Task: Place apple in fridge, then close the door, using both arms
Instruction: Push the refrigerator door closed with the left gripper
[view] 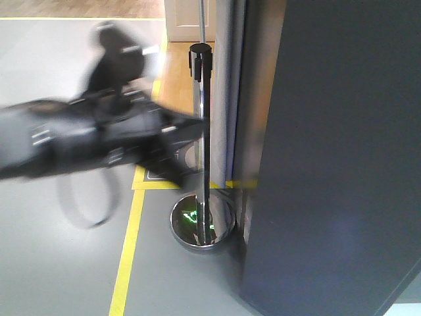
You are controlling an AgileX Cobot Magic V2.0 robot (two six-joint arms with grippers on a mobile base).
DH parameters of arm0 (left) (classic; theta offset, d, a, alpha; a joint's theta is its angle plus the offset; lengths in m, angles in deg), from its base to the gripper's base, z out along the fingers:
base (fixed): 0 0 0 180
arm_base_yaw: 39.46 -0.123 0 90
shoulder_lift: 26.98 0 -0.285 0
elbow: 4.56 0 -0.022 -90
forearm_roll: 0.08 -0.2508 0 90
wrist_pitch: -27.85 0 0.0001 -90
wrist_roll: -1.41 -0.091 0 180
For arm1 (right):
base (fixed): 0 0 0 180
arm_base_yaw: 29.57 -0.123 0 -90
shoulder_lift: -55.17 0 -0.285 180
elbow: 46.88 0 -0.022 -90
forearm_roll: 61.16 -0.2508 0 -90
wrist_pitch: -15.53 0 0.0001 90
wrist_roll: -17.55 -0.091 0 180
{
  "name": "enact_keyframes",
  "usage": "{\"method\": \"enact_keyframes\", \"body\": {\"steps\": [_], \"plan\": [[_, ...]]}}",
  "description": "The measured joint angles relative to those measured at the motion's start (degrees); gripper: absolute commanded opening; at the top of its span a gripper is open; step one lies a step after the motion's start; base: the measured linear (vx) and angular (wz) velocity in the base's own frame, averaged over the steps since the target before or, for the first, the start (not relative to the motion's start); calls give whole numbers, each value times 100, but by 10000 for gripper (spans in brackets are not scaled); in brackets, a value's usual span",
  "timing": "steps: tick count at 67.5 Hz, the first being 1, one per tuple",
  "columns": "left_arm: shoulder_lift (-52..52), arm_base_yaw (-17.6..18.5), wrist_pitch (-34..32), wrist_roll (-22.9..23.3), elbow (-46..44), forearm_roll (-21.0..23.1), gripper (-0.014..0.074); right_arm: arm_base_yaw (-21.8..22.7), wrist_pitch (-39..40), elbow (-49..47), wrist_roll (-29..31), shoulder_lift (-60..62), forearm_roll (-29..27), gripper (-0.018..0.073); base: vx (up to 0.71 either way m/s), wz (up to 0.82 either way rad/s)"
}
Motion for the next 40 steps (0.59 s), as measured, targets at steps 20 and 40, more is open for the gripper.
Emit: {"method": "enact_keyframes", "body": {"steps": [20, 40], "plan": [[-829, -67, -13, 0, 865, 0, -6, 0, 71, 0, -1006, -272, 1213, 459, 0, 0], [-830, -67, 15, 0, 865, 0, -6, 0, 429, 6, -1694, -1105, 2552, 99, 0, 0]]}}
